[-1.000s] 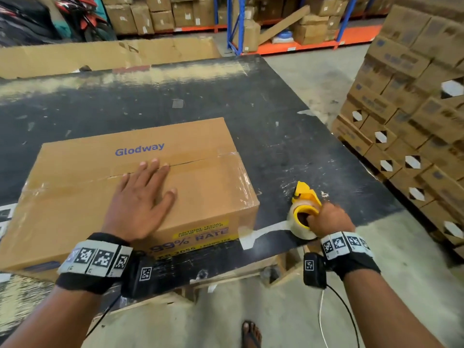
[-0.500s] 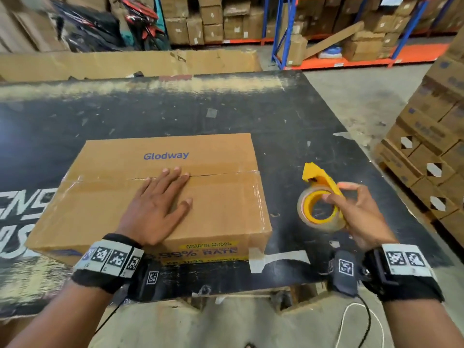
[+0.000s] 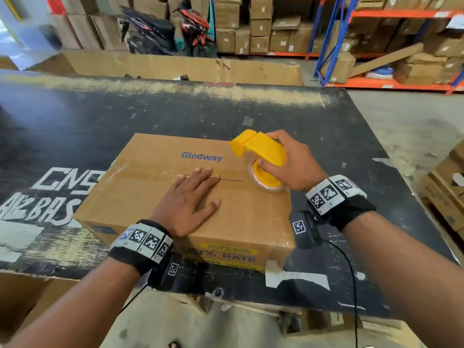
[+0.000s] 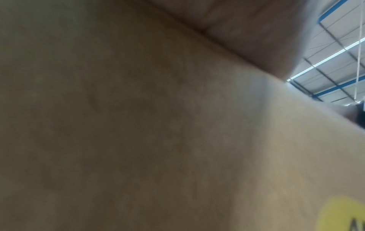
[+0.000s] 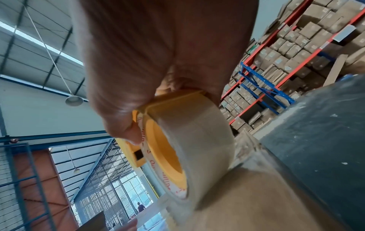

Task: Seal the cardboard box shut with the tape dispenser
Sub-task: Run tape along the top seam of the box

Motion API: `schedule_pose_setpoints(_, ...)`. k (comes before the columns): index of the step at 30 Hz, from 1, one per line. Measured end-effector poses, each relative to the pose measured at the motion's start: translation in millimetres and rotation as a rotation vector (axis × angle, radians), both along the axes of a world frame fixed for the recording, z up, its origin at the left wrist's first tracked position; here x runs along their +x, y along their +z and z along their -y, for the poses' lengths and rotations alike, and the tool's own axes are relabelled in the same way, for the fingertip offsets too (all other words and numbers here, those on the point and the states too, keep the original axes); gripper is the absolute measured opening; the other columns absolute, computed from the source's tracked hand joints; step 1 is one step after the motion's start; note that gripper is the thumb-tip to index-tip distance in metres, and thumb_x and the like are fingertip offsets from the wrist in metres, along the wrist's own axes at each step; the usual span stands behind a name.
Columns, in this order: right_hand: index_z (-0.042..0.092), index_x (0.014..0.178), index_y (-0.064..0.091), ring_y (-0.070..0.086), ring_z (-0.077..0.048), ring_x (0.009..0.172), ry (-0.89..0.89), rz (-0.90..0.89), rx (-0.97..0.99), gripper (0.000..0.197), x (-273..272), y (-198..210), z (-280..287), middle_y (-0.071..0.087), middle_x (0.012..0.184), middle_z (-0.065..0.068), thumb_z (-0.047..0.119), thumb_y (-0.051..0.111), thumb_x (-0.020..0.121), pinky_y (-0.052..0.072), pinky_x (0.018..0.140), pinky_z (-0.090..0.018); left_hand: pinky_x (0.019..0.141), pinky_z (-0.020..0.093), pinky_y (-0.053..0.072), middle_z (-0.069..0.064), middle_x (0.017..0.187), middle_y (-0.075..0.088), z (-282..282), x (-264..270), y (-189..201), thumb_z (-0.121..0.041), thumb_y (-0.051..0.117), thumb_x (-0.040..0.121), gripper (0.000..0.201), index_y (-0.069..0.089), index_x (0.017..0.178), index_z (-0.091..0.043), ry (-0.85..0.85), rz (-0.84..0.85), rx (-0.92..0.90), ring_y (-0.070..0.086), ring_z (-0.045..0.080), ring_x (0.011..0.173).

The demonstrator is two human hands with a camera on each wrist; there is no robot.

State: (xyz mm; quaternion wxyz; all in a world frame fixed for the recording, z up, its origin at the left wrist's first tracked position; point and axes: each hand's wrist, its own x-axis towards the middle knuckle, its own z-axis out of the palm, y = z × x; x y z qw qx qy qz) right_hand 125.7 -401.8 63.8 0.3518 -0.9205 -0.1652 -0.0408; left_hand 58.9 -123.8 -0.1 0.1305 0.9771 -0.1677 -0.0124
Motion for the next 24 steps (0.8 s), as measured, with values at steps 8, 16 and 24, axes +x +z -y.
schedule_pose_setpoints(8,0.029,0.123,0.05,0.06,-0.023,0.103,-0.027,-0.023,-0.088,0.059,-5.1,-2.2,4.9,0.064,0.11,0.006,0.058,0.072,0.076,0.048,0.081,-0.038,0.124,0.058,0.01,-0.006,0.17,0.01,-137.5,0.6,16.5,-0.08,0.022,0.089,0.083,0.01,0.159,-0.037,0.27,-0.025,0.063,0.006,0.021,0.157)
schedule_pose_setpoints(16,0.028,0.119,0.054,0.064,-0.023,0.094,0.059,0.012,-0.2,0.067,-0.7,16.3,-62.3,0.067,0.104,0.002,0.073,0.059,0.07,0.051,0.076,-0.04,0.124,0.05,0.023,-0.005,0.167,0.024,-183.3,9.8,11.8,-0.082,0.022,0.088,0.083,0.022,0.157,-0.036,0.179,-0.034,0.087,0.022,0.022,0.153)
schedule_pose_setpoints(24,0.025,0.116,0.056,0.064,-0.012,0.091,0.336,0.004,-0.013,0.047,33.7,10.9,-231.5,0.065,0.099,0.009,0.048,0.075,0.079,0.051,0.073,-0.03,0.122,0.032,0.026,-0.011,0.16,0.041,-220.5,19.5,28.4,-0.063,0.052,0.092,0.065,0.04,0.151,-0.037,0.069,-0.161,-0.233,0.037,0.011,0.147)
